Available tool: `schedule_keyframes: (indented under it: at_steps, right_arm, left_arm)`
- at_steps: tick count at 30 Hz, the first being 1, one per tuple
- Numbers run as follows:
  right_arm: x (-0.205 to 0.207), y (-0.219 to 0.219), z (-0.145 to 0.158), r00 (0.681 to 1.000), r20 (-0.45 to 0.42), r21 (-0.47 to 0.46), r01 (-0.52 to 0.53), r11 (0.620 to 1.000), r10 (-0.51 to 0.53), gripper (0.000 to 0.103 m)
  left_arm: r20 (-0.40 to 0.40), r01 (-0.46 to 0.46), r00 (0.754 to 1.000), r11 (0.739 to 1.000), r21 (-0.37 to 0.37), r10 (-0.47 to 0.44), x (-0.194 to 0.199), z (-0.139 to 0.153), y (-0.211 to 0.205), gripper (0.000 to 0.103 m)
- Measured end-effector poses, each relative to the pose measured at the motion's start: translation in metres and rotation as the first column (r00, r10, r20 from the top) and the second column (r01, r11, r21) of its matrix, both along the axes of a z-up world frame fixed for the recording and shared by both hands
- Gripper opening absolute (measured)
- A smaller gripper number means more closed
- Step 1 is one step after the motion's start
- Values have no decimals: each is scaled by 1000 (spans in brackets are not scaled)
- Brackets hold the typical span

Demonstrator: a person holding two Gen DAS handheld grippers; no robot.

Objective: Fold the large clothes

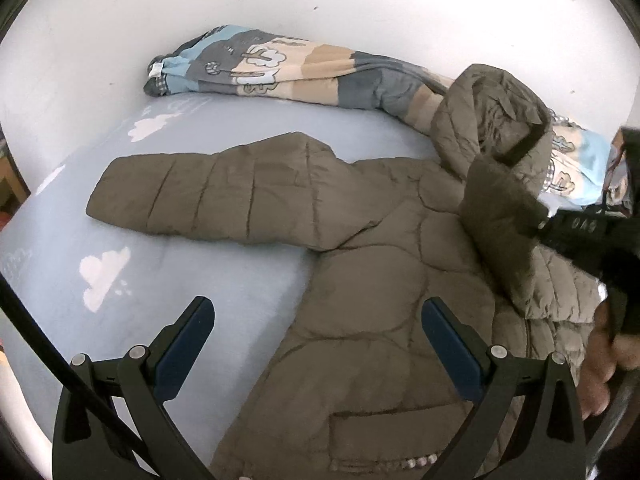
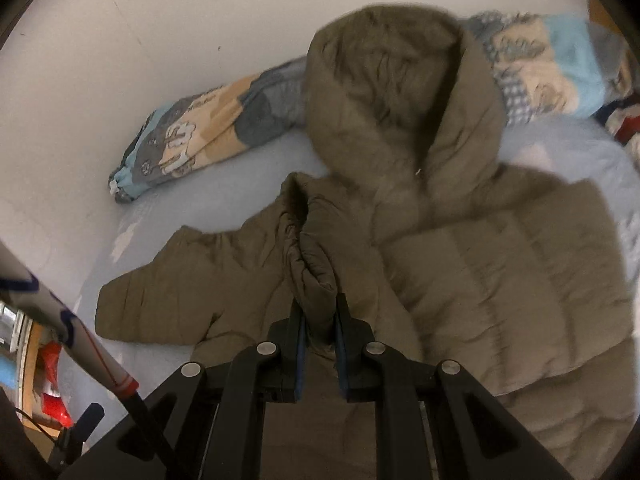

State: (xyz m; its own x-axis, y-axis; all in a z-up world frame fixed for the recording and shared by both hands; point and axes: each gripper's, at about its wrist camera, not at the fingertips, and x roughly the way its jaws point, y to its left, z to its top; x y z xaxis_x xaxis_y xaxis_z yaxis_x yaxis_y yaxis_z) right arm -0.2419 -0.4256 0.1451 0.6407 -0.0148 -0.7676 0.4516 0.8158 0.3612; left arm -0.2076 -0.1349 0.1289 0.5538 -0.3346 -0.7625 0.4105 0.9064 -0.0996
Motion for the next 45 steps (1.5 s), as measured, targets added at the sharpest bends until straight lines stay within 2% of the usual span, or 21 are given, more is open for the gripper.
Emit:
schedule_keyframes:
  at_steps: [3, 5, 6, 9, 10, 12, 15, 18, 21, 22, 23, 26, 29, 30, 33, 37, 40, 43, 45]
  right_arm:
    - [6, 5, -15, 1000, -9, 54, -18, 998, 18, 16]
    - [8, 10, -28, 999, -16, 101, -41, 994, 43, 27]
    - [11, 14, -29, 998, -14, 118, -56, 991, 58, 28]
    - [3, 17, -23, 994, 10, 140, -106, 984, 105, 48]
    - [-2, 16, -18, 992, 30, 144, -123, 982, 120, 61]
    - [-14, 13, -3, 989, 61, 121, -143, 982, 136, 66]
    - [-35, -6, 15, 985, 98, 107, -149, 983, 138, 66]
    - [-63, -44, 23, 996, 88, 43, -25, 999, 21, 66]
    - [-87, -94, 11, 988, -26, -77, 147, 986, -150, 66]
    - [-94, -110, 4, 980, -61, -102, 180, 978, -187, 63]
    - [-101, -125, -4, 970, -99, -129, 210, 969, -224, 54]
    - [-115, -153, -24, 937, -183, -205, 259, 944, -296, 48]
    - [-118, -172, -49, 910, -254, -218, 275, 936, -327, 46]
    - [-121, -176, -58, 905, -268, -204, 282, 938, -330, 46]
    - [-123, -183, -83, 903, -290, -137, 288, 948, -316, 46]
    - [-124, -184, -93, 904, -302, -135, 275, 952, -304, 47]
    - [-123, -176, -73, 885, -319, -178, 294, 939, -338, 47]
    - [-115, -143, -39, 924, -233, -226, 250, 941, -302, 47]
    - [-107, -121, -29, 944, -213, -230, 202, 952, -252, 47]
  left_arm:
    - [-23, -17, 1000, 1000, -12, 17, 9, -1, 0, 103]
    - [-37, -26, 999, 999, -22, 25, 15, -1, -1, 103]
    - [-47, -32, 998, 999, -33, 31, 18, -1, -2, 103]
    - [-45, -35, 998, 998, -55, 33, 22, 3, -9, 103]
    - [-39, -29, 999, 998, -60, 26, 22, 3, -12, 103]
    - [-23, -10, 1000, 998, -54, 9, 23, 3, -21, 103]
    - [-6, 26, 1000, 998, -51, -26, 22, 2, -36, 103]
    - [24, 71, 997, 997, -33, -71, 19, -1, -54, 103]
    - [43, 115, 992, 993, -5, -115, 18, -7, -74, 103]
    - [48, 129, 991, 992, -1, -129, 17, -9, -83, 103]
    - [48, 143, 989, 990, 1, -143, 18, -11, -91, 103]
    - [46, 163, 985, 987, 11, -163, 19, -17, -107, 103]
    - [22, 178, 983, 981, 77, -180, 23, -36, -126, 103]
    - [-12, 174, 985, 977, 126, -174, 27, -48, -133, 103]
    - [-80, 180, 983, 968, 175, -168, 35, -68, -142, 103]
    - [-124, 176, 980, 973, 147, -158, 41, -69, -138, 103]
    - [-97, 158, 984, 981, 109, -148, 38, -50, -132, 103]
    - [-58, 150, 988, 986, 71, -146, 33, -31, -126, 103]
    - [-53, 147, 988, 987, 60, -144, 32, -24, -122, 103]
